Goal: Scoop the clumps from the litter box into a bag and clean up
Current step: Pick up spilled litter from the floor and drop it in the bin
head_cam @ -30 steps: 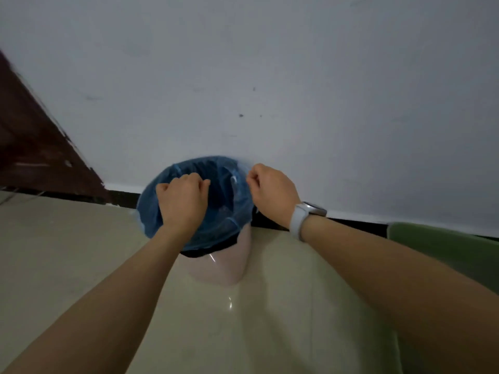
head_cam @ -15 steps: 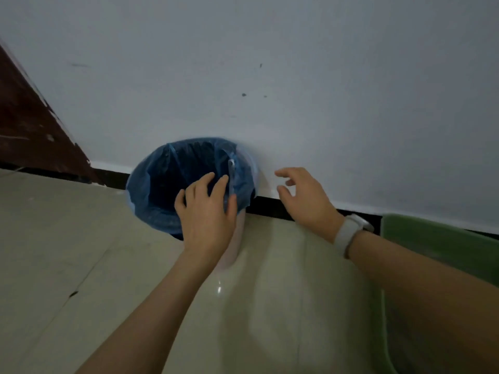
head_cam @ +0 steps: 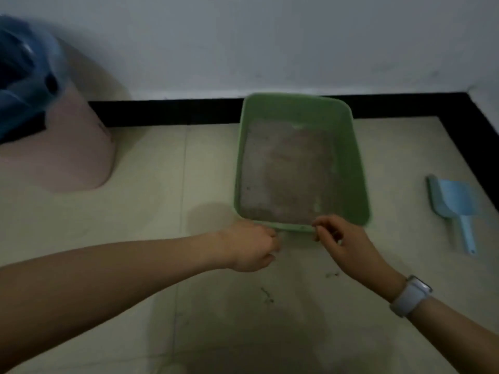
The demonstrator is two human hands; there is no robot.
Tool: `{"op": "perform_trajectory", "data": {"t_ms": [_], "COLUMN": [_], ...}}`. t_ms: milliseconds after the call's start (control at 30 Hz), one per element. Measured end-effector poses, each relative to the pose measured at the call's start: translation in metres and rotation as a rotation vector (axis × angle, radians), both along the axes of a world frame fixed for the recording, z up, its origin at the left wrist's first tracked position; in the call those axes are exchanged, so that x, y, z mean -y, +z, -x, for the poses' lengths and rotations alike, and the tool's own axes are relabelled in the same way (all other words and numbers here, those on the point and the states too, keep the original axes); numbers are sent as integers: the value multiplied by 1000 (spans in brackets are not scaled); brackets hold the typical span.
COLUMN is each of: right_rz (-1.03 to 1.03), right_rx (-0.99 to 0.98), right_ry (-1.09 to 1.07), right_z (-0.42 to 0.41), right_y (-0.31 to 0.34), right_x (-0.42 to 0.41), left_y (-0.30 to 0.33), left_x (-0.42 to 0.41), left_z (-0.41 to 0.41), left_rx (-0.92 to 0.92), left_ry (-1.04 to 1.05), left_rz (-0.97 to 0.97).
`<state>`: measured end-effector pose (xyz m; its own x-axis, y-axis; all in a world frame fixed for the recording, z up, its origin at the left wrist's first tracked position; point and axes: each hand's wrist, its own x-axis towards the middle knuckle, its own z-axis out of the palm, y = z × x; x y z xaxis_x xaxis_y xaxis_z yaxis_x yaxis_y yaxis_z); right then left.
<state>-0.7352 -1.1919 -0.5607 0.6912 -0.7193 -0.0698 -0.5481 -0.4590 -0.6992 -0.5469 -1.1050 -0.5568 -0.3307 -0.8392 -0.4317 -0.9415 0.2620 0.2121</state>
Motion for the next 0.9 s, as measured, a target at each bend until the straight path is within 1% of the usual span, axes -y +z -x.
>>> {"op": "perform_trajectory", "data": {"t_ms": [67, 133, 200, 267, 333, 367, 433, 500, 600, 700, 767, 833, 867, 900], "right_rz": [-56, -96, -54, -47, 0, 0, -32, -27, -37, 9, 16, -108, -113, -64], "right_rx": [-127, -279, -381, -435, -421, -424, -422, -379, -341, -311, -231, -138, -94, -70], "right_ry": [-127, -206, -256, -262, -270, -277, -233, -187, -172, -45, 3, -120, -201, -288], "right_z": [47, 86, 112, 125, 123, 120, 111, 101, 94, 100, 107, 112, 114, 115], "right_y": [-36, -75, -107, -132, -148, -154, -163, -171, -181, -181, -179, -168, -166, -165], "right_x": [-7, -16, -25, -31, -35, -37, -41, -42, -44, -51, -55, -52, -48, -43], "left_y": [-31, -67, -99, -122, -138, -144, -151, -153, -152, -152, -152, -152, -152, -152], "left_x": [3, 3, -1, -11, -26, -33, -41, -42, -41, -40, -39, -38, -38, -38], "left_z": [37, 70, 96, 117, 129, 132, 134, 132, 132, 135, 137, 138, 139, 139], "left_rx": [6, 8, 25, 25, 20, 25, 26, 10, -6, -16, -30, -41, -46, -50], "left_ry": [-13, 37, 167, 357, 491, 522, 551, 565, 588, 620, 642, 659, 668, 673], "left_rz": [-108, -156, -172, -203, -240, -249, -238, -224, -220, -220, -222, -222, -222, -219]}}
